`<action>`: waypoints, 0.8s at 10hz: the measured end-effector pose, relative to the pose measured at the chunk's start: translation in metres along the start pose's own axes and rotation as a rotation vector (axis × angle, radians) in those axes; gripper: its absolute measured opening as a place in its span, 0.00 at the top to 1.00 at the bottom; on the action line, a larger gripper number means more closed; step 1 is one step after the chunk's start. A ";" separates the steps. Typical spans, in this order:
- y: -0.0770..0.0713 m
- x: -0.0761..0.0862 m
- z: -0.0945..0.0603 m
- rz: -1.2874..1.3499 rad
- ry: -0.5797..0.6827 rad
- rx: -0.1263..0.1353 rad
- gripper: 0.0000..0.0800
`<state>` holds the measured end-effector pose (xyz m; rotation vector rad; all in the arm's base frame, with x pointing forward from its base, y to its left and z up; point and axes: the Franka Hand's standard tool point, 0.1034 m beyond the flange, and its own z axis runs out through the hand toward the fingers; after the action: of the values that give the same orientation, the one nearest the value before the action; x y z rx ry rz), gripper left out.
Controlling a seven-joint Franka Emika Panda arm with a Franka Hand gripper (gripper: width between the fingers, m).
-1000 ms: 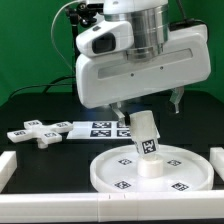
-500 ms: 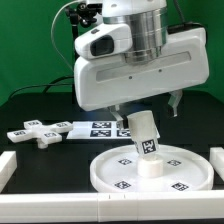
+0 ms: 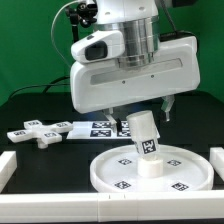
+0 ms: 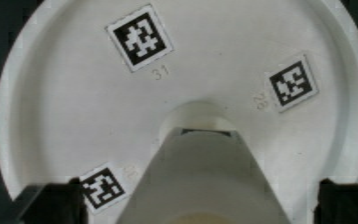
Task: Assemble round table
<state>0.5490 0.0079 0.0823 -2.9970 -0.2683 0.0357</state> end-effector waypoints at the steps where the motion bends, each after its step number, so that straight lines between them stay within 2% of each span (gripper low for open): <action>1: 0.000 0.000 0.001 0.000 -0.001 0.000 0.21; 2: 0.000 0.000 0.001 0.000 -0.001 0.000 0.42; 3: 0.000 0.000 0.001 0.000 -0.001 0.000 0.49; 6: 0.000 0.000 0.001 0.019 -0.001 0.001 0.49; 8: -0.002 0.000 0.001 0.166 -0.002 0.004 0.49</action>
Offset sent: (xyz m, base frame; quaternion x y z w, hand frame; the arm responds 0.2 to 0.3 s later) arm 0.0000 0.0000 0.0000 0.0000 0.0000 0.0000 1.0000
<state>0.5488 0.0099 0.0814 -3.0069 -0.0191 0.0552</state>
